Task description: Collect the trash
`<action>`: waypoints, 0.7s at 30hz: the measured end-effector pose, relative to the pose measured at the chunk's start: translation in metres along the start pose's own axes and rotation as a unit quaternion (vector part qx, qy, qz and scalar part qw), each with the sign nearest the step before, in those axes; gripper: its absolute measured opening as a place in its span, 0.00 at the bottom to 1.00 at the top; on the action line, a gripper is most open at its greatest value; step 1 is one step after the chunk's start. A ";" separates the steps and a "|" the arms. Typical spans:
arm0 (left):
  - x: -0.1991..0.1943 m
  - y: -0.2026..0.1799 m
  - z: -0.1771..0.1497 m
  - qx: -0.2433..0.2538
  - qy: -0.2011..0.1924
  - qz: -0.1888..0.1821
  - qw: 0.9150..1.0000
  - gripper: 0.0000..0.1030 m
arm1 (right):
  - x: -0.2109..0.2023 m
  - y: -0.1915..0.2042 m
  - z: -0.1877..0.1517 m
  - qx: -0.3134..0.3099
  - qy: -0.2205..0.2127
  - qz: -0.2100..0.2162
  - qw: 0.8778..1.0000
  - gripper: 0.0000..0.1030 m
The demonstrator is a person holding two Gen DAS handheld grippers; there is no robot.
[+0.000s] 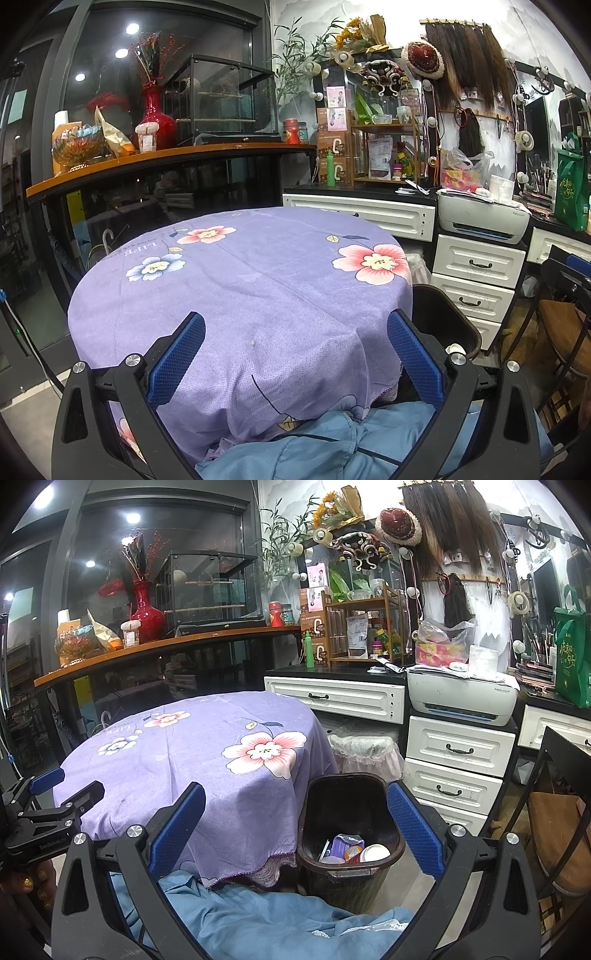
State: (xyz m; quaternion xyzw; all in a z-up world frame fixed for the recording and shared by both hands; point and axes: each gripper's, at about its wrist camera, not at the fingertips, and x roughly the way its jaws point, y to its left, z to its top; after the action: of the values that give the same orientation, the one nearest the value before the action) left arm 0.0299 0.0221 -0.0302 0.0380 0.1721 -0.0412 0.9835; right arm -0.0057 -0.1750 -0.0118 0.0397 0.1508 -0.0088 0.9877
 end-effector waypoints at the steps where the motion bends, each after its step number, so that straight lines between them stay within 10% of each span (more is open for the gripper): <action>1: 0.000 0.000 -0.001 0.001 0.000 0.001 1.000 0.95 | 0.000 0.001 -0.001 0.000 0.000 0.000 1.000 0.94; 21: 0.002 0.002 -0.006 0.002 0.005 0.001 1.000 0.95 | 0.003 0.002 -0.007 0.001 0.003 0.001 1.000 0.94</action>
State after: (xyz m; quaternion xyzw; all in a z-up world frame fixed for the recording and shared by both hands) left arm 0.0299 0.0249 -0.0363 0.0405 0.1769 -0.0405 0.9826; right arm -0.0049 -0.1729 -0.0188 0.0412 0.1540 -0.0080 0.9872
